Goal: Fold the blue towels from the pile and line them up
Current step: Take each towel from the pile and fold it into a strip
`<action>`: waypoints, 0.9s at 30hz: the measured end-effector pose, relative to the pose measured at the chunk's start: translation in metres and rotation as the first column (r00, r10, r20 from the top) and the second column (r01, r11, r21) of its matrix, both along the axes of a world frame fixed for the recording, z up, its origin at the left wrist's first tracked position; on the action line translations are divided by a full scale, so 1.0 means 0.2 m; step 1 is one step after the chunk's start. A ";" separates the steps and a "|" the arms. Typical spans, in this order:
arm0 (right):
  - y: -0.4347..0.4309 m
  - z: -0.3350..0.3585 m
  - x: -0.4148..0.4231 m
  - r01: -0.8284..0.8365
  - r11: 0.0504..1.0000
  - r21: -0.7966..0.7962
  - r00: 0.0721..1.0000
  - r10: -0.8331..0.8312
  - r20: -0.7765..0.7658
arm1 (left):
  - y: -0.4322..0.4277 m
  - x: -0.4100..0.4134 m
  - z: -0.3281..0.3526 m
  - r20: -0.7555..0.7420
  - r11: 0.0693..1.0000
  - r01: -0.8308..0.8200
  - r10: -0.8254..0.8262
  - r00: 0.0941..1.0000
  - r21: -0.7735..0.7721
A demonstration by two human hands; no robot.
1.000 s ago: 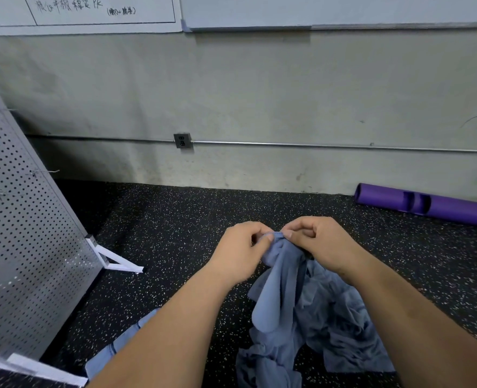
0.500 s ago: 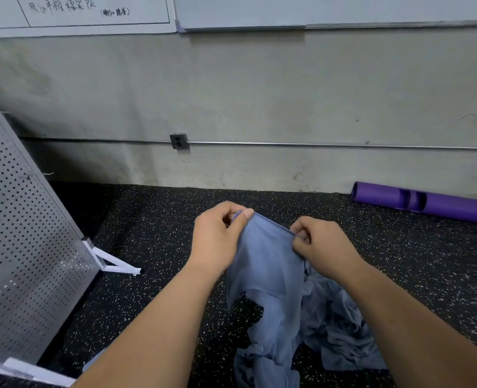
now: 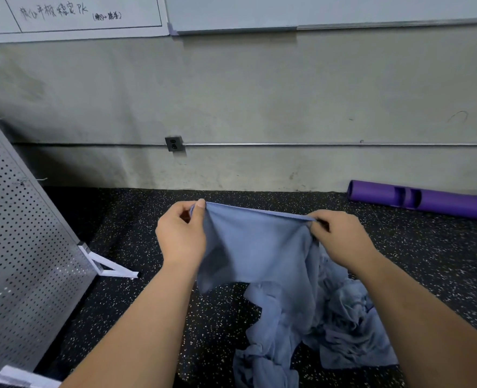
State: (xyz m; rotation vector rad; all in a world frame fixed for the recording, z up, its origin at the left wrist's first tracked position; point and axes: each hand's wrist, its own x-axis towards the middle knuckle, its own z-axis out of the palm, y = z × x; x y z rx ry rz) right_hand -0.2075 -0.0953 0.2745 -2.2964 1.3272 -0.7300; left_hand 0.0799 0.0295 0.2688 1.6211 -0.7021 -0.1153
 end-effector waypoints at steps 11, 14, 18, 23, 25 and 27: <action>0.10 0.02 0.14 -0.250 0.964 0.092 0.932 0.214 0.292 | -0.01 -0.21 -0.01 0.138 0.806 0.546 -0.582 0.801 0.229; 0.14 0.04 0.16 -0.325 0.940 0.108 0.908 0.278 0.313 | -0.02 -0.29 -0.03 0.149 0.729 0.628 -0.676 0.721 0.272; 0.17 0.07 0.16 -0.330 0.937 0.114 0.920 0.293 0.259 | -0.02 -0.31 -0.02 0.198 0.752 0.582 -0.650 0.734 0.310; 0.14 0.03 0.14 -0.193 0.972 0.133 0.981 0.188 0.050 | -0.01 -0.29 0.00 0.240 0.803 0.505 -0.583 0.776 0.316; 0.12 0.02 0.14 -0.134 0.982 0.131 0.990 0.138 -0.029 | 0.00 -0.28 0.01 0.246 0.821 0.490 -0.560 0.792 0.292; 0.10 0.02 0.13 -0.077 0.990 0.118 0.993 0.086 -0.076 | 0.00 -0.27 0.03 0.245 0.842 0.476 -0.532 0.810 0.256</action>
